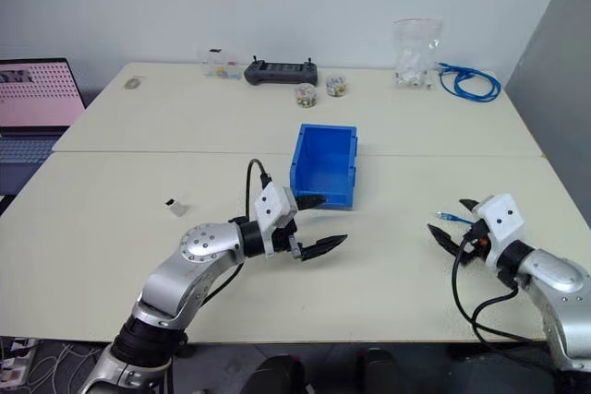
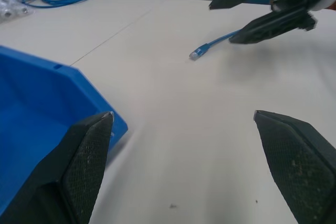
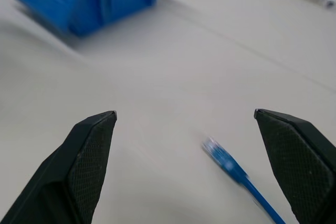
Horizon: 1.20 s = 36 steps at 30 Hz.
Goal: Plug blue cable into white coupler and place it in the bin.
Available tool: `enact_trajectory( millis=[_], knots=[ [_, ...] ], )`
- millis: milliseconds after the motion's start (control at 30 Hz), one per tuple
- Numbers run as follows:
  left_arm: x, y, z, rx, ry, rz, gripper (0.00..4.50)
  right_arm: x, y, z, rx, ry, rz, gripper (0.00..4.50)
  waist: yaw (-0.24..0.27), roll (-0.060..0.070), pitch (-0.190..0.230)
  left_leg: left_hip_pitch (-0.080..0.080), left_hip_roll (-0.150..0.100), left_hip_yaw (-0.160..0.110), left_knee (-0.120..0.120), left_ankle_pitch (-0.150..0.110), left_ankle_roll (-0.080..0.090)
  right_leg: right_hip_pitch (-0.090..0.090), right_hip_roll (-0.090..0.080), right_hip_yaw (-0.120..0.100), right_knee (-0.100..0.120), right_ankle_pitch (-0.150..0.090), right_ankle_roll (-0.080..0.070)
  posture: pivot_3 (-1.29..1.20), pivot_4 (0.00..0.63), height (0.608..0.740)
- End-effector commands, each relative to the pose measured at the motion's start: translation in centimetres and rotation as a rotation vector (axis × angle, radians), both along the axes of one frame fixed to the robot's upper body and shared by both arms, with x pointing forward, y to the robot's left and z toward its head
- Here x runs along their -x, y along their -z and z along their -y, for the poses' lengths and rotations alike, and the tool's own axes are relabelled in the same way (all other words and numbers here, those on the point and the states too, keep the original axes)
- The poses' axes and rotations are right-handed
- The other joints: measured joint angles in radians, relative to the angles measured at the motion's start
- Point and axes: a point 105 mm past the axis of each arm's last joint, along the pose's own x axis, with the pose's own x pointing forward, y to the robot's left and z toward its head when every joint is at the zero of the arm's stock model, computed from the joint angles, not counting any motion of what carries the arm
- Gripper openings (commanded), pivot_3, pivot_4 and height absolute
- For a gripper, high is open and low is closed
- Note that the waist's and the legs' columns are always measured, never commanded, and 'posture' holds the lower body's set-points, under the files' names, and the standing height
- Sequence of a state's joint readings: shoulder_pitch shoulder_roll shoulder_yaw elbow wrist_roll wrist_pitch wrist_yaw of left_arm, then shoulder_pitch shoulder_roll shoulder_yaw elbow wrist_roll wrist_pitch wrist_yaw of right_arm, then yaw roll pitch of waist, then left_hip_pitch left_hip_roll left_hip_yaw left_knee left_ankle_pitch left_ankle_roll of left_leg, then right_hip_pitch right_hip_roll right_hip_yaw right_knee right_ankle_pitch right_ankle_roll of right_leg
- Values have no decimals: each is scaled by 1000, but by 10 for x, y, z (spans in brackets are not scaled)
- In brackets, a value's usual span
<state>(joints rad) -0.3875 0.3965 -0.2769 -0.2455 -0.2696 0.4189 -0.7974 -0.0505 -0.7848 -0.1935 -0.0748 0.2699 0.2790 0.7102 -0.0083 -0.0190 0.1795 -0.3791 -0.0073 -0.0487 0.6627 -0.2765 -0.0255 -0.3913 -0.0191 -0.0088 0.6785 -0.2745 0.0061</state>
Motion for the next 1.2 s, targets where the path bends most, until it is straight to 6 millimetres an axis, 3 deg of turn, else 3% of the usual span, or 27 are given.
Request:
enact_trajectory(
  millis=[33, 200, 367, 467, 733, 967, 1100, 1200],
  knots=[
    [2, -6, 10, -18, 46, 26, 4500, -12, -2, 13, 78, -63, -42, 4468, -2, 0, 0, 0, 0, 1, 0, 0, 0, 0, 0, 0, 0, 0, 0, 0, 150, 740],
    [3, -7, 16, -26, 62, 36, 4500, -32, 3, 29, 144, -107, -139, 4468, -7, 0, 0, 0, 2, -1, 0, 0, 0, 0, -1, 0, 0, 2, -4, 0, 150, 740],
    [6, -5, 17, -35, 71, 37, 4500, -45, 3, 29, 164, -182, -232, 4468, -10, 0, 0, 0, 1, -1, 0, 0, 0, 0, -1, 0, 0, 2, -4, 0, 150, 740],
    [6, -4, 16, -46, 71, 41, 4500, -51, 4, 29, 167, -200, -283, 3957, -10, 0, 1, 0, 1, 0, 0, 0, 0, 0, -2, 0, 0, 3, -4, 0, 150, 740],
    [7, -1, 12, -57, 64, 32, 4500, -48, 11, 28, 169, -268, -399, 1901, -9, 0, 1, 0, 1, -1, 0, 0, 0, 1, -3, 0, 0, 3, -5, 0, 150, 740],
    [7, 1, 9, -74, 72, 30, 4500, -49, 11, 22, 182, -304, -388, 104, -10, 0, 1, 0, 1, -1, 0, 0, 0, 1, -3, 0, 0, 3, -5, 0, 150, 740],
    [12, 8, -6, -107, 76, 12, 4500, -49, 2, 14, 181, -355, -356, 15, -13, 0, 1, 1, 1, -1, 0, 0, 0, 1, -3, 0, 0, 3, -5, 0, 150, 740],
    [20, 17, -32, -154, 58, -16, 4500, -40, -10, 1, 182, -448, -338, 15, -23, 2, 1, 1, 2, -1, 0, 0, 0, 0, -3, 0, 0, 3, -5, 0, 150, 740]
  ],
)
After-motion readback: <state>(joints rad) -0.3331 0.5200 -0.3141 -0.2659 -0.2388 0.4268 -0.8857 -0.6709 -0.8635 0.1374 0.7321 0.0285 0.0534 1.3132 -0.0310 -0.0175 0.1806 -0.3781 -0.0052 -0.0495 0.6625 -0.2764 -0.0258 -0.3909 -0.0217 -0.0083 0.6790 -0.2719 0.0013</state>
